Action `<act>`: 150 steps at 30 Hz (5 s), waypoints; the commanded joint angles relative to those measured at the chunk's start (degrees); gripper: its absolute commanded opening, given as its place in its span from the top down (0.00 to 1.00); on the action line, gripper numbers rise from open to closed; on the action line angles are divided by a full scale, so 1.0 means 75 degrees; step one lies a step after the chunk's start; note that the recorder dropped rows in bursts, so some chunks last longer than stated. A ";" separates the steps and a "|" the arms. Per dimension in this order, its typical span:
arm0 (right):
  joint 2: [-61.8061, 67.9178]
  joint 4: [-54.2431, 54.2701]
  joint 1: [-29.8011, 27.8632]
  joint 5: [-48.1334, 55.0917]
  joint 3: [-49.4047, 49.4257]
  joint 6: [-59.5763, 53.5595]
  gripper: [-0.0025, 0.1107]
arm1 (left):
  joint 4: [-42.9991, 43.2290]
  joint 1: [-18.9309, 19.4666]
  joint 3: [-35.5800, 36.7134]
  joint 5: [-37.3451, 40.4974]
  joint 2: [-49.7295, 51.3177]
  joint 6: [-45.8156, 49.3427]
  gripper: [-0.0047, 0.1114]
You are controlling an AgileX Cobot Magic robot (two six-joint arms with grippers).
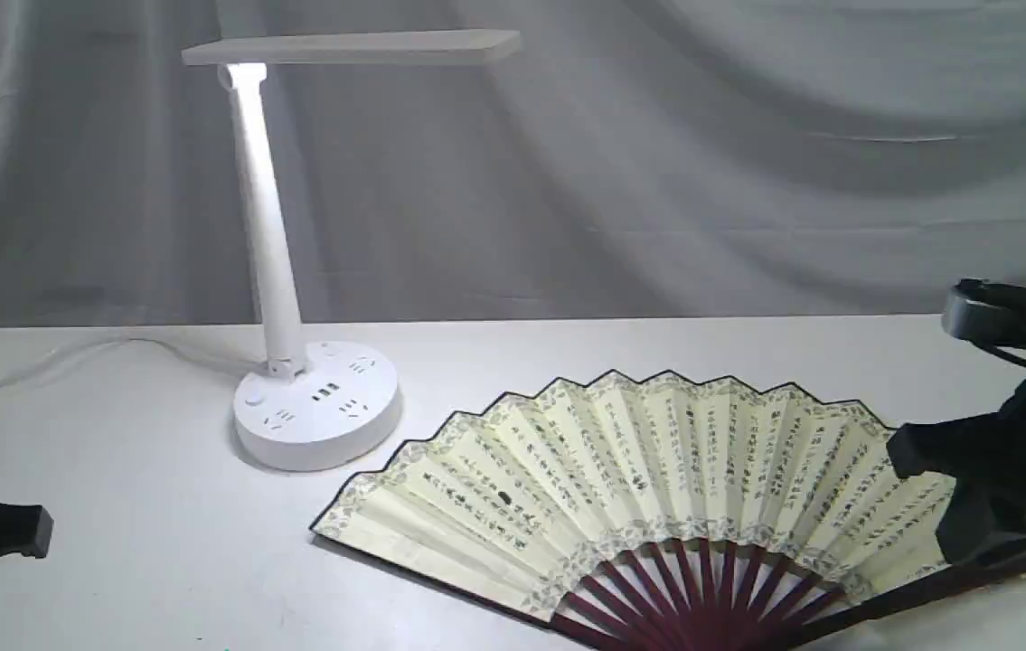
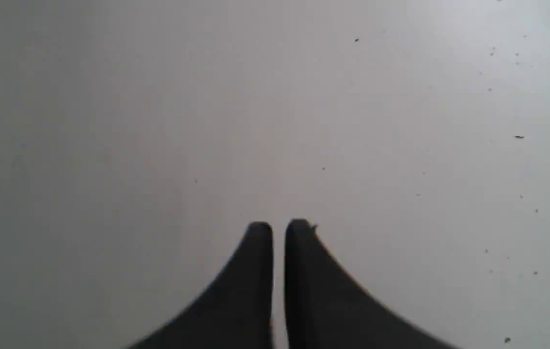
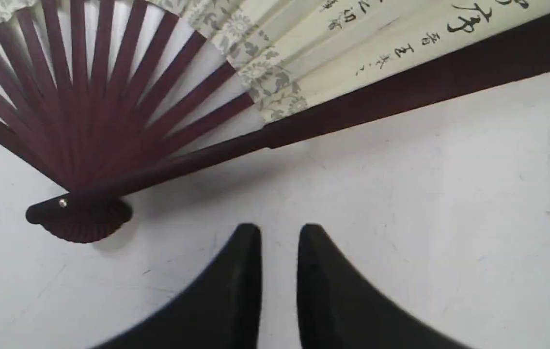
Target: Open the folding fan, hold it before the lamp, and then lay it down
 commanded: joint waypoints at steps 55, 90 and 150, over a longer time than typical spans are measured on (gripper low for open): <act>-0.6027 -0.2843 0.0026 0.0539 0.0522 0.1554 0.98 | -0.0939 0.0055 -0.0019 0.0961 -0.5932 0.1925 0.96; -1.2542 -0.3309 0.0041 0.2125 0.1279 0.0929 0.98 | -0.0737 0.0055 0.0031 0.1789 -1.1550 0.1861 0.96; -1.2542 -0.2360 0.0041 -0.4901 0.8142 0.0951 0.98 | -0.1114 0.0055 0.6688 -0.3945 -1.1550 0.1897 0.96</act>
